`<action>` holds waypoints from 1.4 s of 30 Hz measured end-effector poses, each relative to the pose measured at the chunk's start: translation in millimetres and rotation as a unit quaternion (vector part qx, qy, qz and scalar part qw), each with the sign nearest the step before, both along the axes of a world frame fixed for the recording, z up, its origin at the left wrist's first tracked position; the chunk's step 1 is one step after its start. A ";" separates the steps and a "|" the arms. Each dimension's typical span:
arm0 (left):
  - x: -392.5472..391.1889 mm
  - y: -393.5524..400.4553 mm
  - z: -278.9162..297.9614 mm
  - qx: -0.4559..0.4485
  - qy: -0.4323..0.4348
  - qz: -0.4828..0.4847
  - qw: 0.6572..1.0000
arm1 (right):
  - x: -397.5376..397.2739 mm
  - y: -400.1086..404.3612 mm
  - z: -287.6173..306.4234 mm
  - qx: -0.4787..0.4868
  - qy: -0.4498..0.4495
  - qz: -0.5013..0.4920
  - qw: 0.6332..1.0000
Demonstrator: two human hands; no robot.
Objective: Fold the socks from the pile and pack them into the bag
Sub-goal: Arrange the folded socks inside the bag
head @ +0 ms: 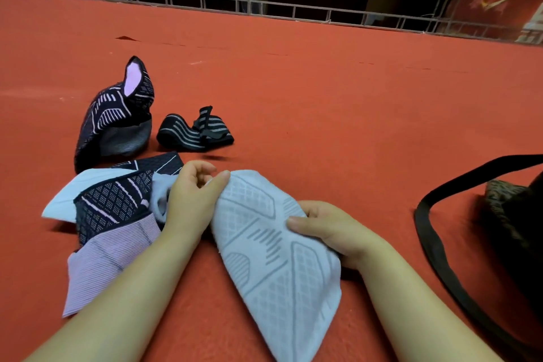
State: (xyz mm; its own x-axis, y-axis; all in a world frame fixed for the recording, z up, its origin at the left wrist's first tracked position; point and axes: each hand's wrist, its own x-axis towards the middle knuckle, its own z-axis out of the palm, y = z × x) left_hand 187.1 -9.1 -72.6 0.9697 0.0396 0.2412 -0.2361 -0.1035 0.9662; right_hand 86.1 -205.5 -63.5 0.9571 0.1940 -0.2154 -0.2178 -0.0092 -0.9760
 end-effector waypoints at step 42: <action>-10.0 -19.2 37.4 0.388 -0.130 -0.187 0.893 | -2.9 -31.6 33.4 -0.502 -0.276 -0.183 0.799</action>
State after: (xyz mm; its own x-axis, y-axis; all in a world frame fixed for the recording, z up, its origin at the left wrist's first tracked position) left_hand 177.0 -28.3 -35.2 0.7871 -0.5530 0.2731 -0.6003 -0.5853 0.5450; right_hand 83.2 -237.1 -30.1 0.9135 -0.1258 0.3868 0.0753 -0.8822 -0.4648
